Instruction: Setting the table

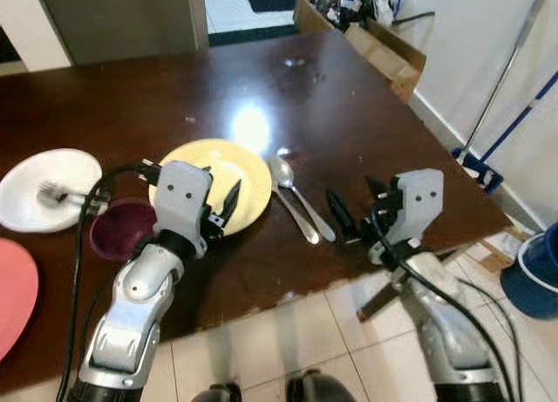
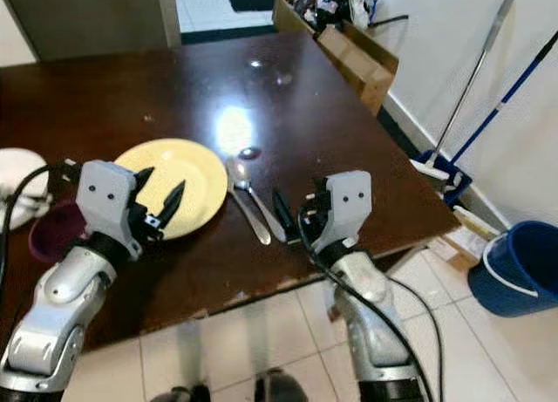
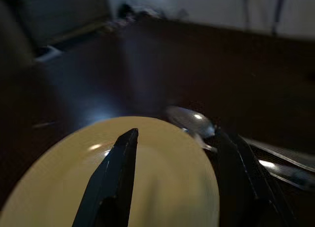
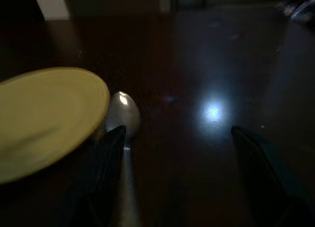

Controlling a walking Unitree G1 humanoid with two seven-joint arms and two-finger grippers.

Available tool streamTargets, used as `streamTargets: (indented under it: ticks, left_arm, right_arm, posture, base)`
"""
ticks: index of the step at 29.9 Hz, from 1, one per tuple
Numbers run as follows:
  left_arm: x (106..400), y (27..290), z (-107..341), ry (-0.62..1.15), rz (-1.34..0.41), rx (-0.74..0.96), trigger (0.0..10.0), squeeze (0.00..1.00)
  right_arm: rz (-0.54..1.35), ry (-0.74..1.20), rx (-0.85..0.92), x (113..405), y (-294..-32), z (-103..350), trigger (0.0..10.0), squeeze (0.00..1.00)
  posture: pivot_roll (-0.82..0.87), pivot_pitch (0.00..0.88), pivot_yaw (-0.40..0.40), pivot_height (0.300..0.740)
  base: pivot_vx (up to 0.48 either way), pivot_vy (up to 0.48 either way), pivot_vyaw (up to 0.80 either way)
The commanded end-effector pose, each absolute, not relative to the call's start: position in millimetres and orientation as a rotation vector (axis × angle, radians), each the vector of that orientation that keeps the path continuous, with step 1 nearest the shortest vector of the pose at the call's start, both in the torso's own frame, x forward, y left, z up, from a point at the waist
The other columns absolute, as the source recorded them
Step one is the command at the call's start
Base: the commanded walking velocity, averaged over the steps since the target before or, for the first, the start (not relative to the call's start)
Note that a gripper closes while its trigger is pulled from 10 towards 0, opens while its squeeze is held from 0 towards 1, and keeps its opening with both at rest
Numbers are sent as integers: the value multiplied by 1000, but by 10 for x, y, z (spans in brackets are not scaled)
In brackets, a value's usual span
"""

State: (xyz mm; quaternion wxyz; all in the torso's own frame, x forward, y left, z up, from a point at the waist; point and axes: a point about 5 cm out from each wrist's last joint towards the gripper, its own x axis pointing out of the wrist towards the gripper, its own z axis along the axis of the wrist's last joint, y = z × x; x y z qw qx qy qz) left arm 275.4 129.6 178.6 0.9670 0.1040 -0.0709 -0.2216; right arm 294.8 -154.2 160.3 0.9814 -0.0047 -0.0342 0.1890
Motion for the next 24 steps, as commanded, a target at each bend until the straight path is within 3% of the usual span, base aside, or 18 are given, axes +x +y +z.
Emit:
streamTargets:
  ticks: [1,12,24]
  left_arm:
    - [2694,1373,1810,-88,-530,224,10000,0]
    - [2531,1580,1888,-1,-748,375,10000,0]
    - [2614,1612,1988,-11,-709,366,10000,0]
  right_arm:
    - [421,45,-17,2983,-1617,1458,10000,0]
    - [591,157,12,3039,-1689,1454,10000,0]
    - [644,236,-108,3229,-1546,1248,10000,0]
  posture:
    - [-125,107,50,740]
    - [-108,111,47,740]
    - [-36,121,21,740]
  base:
    - [0,0,0]
    - [0,0,0]
    - [0,0,0]
